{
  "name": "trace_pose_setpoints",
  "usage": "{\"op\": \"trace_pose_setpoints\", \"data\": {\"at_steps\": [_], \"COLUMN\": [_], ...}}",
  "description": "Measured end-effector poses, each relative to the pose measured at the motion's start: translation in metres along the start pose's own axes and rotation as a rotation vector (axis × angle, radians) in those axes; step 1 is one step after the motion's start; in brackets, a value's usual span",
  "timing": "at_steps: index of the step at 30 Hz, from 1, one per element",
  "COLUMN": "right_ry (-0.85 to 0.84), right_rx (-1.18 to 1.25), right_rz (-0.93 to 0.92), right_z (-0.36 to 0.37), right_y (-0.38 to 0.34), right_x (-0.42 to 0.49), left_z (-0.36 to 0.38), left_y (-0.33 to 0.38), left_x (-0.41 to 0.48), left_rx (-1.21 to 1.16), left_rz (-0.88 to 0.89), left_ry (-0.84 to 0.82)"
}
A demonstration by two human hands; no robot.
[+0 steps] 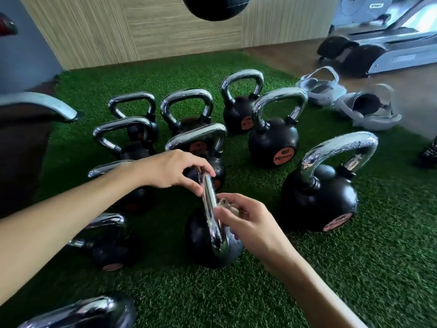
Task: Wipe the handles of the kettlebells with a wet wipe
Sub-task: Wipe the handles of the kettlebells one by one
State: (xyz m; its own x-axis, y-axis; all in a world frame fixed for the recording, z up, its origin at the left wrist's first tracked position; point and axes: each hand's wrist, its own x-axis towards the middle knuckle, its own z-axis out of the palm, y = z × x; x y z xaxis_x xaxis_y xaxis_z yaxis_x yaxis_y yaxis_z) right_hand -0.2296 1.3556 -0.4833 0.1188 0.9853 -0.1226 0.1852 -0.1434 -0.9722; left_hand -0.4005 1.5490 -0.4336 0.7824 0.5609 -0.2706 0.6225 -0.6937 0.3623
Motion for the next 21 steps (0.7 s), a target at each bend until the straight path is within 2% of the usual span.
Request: {"op": "trace_pose_setpoints", "data": {"at_steps": [2, 4, 9, 15, 21], "right_ry": [0.018, 0.116, 0.165, 0.168, 0.149], "right_rx": [-0.155, -0.374, -0.383, -0.460, -0.526], "right_rz": [-0.016, -0.101, -0.209, -0.251, -0.327], "right_z": [0.005, 0.013, 0.001, -0.035, -0.060], "right_y": [0.000, -0.001, -0.002, -0.001, -0.003], "right_x": [-0.009, -0.017, -0.020, -0.007, 0.028], "left_z": [0.005, 0.012, 0.022, 0.043, 0.045], "left_y": [-0.002, -0.002, 0.005, 0.017, 0.023], "left_x": [-0.004, -0.013, -0.035, -0.083, -0.107], "left_rx": [0.076, 0.157, 0.239, 0.145, 0.024], "left_rz": [0.002, 0.005, -0.047, -0.197, -0.217], "left_ry": [0.033, 0.110, 0.254, 0.406, 0.357]}}
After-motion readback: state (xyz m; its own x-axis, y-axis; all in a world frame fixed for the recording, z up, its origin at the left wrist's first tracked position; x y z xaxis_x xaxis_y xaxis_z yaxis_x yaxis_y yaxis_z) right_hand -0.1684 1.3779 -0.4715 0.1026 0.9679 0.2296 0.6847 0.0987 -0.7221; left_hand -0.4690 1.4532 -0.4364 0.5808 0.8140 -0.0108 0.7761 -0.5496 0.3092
